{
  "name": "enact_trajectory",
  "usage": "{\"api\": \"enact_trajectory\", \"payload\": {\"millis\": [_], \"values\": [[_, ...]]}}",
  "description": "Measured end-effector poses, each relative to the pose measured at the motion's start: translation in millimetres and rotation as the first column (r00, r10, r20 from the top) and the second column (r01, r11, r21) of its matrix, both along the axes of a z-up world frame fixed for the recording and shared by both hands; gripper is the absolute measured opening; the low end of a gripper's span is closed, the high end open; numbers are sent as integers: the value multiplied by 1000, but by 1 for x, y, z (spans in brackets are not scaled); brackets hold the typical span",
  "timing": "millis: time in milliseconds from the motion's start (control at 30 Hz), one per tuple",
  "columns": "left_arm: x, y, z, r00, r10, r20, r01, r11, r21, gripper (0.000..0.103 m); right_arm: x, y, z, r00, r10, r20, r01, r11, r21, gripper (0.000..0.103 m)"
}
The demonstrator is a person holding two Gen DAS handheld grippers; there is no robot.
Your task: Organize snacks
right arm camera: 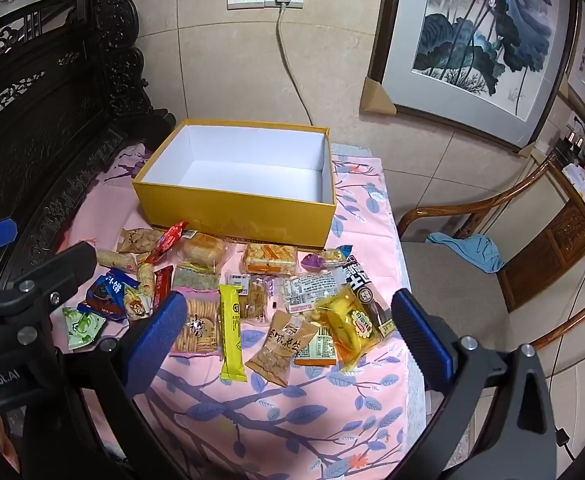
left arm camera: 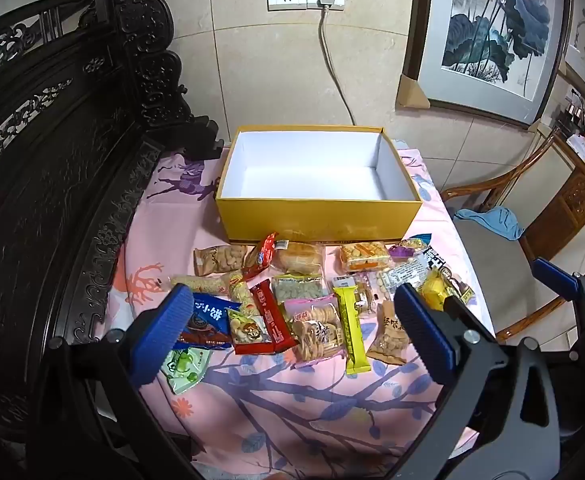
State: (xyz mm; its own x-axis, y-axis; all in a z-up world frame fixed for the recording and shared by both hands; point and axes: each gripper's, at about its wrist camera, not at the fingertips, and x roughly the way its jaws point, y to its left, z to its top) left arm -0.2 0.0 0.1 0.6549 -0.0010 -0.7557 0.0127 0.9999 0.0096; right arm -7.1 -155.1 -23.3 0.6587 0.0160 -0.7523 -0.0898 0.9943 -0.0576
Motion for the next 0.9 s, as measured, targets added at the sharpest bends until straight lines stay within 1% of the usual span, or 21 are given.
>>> {"api": "enact_trajectory", "payload": {"millis": [767,800,900], "values": [[0,0,0,1000,1,-11,-1,1000,-1,101,-1,1,-2,1000,0,-4,0,1000,5,102],[-7,-2,-5,1000,1,-11,-1,1000,0,101,-1,1,-2,1000,0,-5,0,1000,5,102],[-9,-2,-7,1000,0,-13,0,1000,-1,101,-1,1,-2,1000,1,-6,-1,1000,5,102]]}}
